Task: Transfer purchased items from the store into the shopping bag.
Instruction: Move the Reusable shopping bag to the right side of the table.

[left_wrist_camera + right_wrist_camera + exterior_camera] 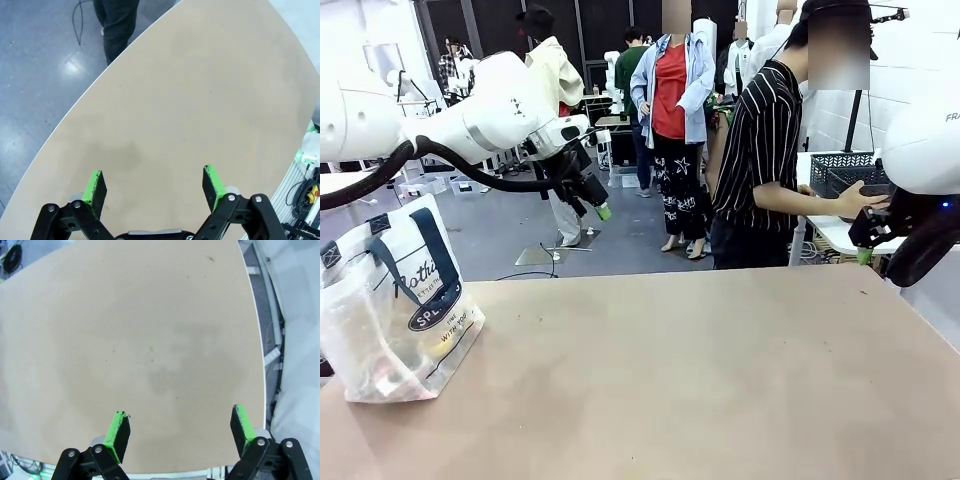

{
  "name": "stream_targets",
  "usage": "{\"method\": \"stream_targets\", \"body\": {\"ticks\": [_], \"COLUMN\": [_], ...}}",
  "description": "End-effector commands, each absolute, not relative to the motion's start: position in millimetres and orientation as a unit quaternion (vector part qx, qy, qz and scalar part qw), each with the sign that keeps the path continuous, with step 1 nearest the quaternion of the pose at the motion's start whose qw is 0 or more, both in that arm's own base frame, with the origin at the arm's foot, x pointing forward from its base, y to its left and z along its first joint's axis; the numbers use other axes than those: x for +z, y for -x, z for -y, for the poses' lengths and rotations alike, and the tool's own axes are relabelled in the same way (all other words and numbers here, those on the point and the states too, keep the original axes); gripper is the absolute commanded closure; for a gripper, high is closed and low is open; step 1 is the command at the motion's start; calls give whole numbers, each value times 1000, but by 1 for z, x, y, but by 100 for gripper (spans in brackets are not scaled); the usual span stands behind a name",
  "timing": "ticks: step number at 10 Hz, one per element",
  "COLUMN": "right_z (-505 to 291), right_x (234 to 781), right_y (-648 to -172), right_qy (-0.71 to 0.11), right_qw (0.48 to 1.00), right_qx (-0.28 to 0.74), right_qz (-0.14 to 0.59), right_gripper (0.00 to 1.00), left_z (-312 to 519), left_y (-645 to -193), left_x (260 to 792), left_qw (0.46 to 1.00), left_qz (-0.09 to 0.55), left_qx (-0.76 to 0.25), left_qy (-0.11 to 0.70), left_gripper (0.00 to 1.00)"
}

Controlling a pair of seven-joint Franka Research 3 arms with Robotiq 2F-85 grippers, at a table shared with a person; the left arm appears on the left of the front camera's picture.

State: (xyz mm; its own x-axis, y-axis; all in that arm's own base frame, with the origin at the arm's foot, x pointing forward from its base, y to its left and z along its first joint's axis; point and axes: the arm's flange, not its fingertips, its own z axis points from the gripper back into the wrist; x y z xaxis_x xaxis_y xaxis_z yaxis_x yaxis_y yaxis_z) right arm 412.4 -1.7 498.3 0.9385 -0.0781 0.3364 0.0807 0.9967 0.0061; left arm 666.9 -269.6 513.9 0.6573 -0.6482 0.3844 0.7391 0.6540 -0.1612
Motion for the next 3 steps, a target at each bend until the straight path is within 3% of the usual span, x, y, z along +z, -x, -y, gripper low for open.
{"method": "stream_targets", "body": {"ticks": [1, 3], "right_z": [3, 3], "right_x": [501, 501], "right_y": [-415, -415], "right_qy": [14, 14], "right_qw": [985, 985], "right_qx": [-37, -37], "right_qz": [167, 167], "right_gripper": [0, 0], "left_z": [272, 272], "left_y": [-667, -667], "left_x": [521, 521], "left_qw": [895, 895], "left_qz": [162, 162], "left_qx": [-387, -387], "left_qy": [150, 150], "left_gripper": [0, 0]}}
